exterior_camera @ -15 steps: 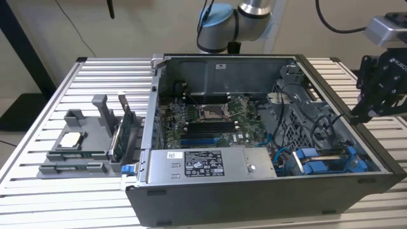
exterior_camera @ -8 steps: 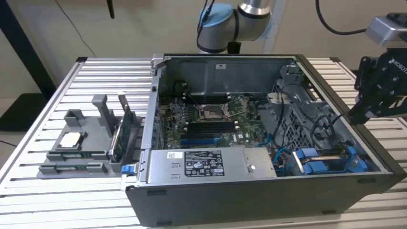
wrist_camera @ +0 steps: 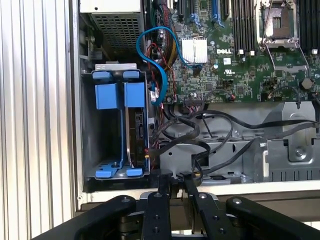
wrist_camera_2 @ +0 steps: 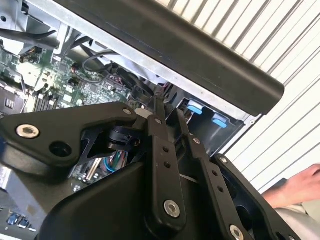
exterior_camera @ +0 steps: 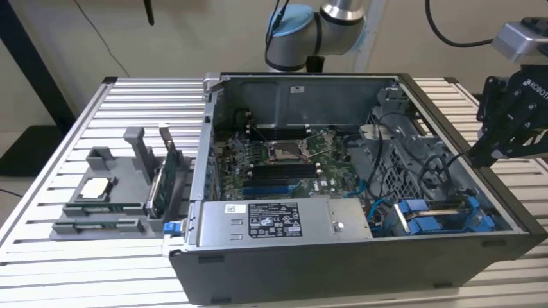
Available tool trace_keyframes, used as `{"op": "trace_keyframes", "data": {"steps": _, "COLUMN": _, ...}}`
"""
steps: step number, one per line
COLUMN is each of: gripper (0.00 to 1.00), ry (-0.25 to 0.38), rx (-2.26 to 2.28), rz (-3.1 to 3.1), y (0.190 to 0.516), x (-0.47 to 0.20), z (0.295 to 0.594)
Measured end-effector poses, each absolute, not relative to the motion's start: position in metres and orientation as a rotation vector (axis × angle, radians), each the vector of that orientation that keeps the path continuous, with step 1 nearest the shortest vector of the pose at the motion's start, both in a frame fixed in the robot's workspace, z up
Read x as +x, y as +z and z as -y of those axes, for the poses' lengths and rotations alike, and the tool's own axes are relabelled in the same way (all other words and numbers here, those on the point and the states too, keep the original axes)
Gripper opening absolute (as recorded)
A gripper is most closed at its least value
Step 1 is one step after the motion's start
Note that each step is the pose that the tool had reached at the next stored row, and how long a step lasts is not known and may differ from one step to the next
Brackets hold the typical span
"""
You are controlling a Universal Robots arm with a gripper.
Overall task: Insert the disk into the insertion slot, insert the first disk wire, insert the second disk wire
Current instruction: 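Insert the second disk wire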
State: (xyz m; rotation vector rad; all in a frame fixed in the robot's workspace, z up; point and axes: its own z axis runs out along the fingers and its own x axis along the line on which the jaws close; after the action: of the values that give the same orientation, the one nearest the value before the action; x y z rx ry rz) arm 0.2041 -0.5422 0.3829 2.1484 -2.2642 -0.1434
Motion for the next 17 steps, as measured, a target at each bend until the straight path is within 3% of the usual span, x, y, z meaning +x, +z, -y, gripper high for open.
{"op": "trace_keyframes", "data": {"steps": 7, "gripper": 0.26, "ry": -0.144, "rx": 2.148, "rz": 2.264, "y": 0.3828, "x": 0.2041, "z": 0.5422}}
{"op": "trace_keyframes", "data": {"steps": 9, "gripper": 0.17, "ry": -0.144, "rx": 2.148, "rz": 2.264, "y": 0.3827, "x": 0.2041, "z": 0.5422}}
{"op": "trace_keyframes", "data": {"steps": 17, "gripper": 0.16, "ry": -0.144, "rx": 2.148, "rz": 2.264, "y": 0.3825, "x": 0.2041, "z": 0.5425}}
